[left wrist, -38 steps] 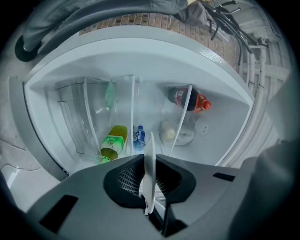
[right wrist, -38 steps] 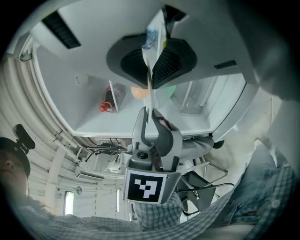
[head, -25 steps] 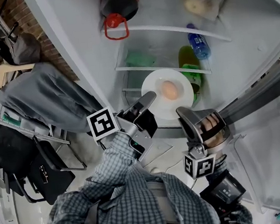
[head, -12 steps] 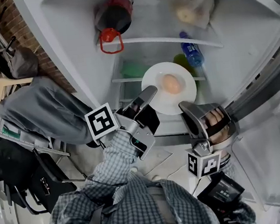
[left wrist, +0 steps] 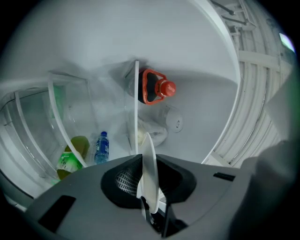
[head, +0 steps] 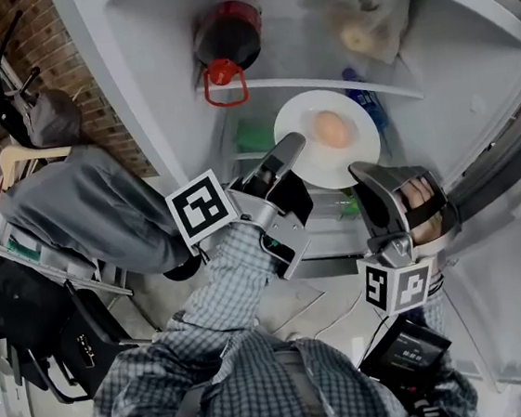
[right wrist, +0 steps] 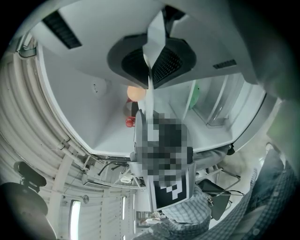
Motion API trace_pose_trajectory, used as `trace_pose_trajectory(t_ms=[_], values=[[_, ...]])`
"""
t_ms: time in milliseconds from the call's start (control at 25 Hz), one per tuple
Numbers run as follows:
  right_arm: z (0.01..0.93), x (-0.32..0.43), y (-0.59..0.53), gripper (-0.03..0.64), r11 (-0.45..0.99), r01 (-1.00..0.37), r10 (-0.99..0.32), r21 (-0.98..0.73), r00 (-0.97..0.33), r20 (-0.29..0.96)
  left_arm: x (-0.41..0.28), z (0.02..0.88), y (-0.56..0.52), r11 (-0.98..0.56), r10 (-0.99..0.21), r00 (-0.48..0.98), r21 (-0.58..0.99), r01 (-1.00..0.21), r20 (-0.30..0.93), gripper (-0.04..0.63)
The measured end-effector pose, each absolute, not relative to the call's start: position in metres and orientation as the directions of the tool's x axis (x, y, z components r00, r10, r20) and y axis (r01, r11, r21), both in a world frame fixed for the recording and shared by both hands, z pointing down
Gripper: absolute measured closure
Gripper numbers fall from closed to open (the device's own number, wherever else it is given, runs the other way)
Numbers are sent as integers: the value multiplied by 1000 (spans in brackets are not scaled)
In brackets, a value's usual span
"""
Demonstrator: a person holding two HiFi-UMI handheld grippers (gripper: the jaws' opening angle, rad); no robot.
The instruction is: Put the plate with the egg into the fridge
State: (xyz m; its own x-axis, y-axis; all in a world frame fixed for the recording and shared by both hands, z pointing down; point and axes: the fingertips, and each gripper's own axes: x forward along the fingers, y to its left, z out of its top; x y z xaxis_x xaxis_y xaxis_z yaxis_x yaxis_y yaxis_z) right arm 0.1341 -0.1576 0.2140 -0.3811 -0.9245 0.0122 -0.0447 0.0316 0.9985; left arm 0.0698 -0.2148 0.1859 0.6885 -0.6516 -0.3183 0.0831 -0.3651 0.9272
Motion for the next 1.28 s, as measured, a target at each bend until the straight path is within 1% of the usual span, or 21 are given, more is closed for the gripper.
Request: trace_pose_trajectory(t_ms=[160, 440, 600, 840, 1120, 1280], values=[[200, 134, -169, 597, 20, -36, -925, 999, -379, 4, 69, 172, -227, -389, -644, 687, 918, 83, -335, 554], [190, 135, -187, 597, 55, -85, -924, 995, -381, 18, 70, 159, -245, -399, -649, 681, 914, 75, -339, 546], [185, 136, -194, 597, 57, -90, -930, 994, -368, 20, 73, 151, -252, -418, -611, 704, 903, 102, -363, 534], [181, 138, -204, 597, 50, -72, -936, 996, -352, 22, 75, 141, -256, -500, -570, 703, 859, 113, -424, 508], [182, 144, -211, 597, 48, -47, -947, 998, -321, 30, 81, 139, -256, -590, -535, 711, 804, 73, -456, 485], [184, 145, -216, 597, 59, -39, -949, 997, -312, 44, 82, 141, -251, -633, -512, 729, 773, 36, -453, 471]])
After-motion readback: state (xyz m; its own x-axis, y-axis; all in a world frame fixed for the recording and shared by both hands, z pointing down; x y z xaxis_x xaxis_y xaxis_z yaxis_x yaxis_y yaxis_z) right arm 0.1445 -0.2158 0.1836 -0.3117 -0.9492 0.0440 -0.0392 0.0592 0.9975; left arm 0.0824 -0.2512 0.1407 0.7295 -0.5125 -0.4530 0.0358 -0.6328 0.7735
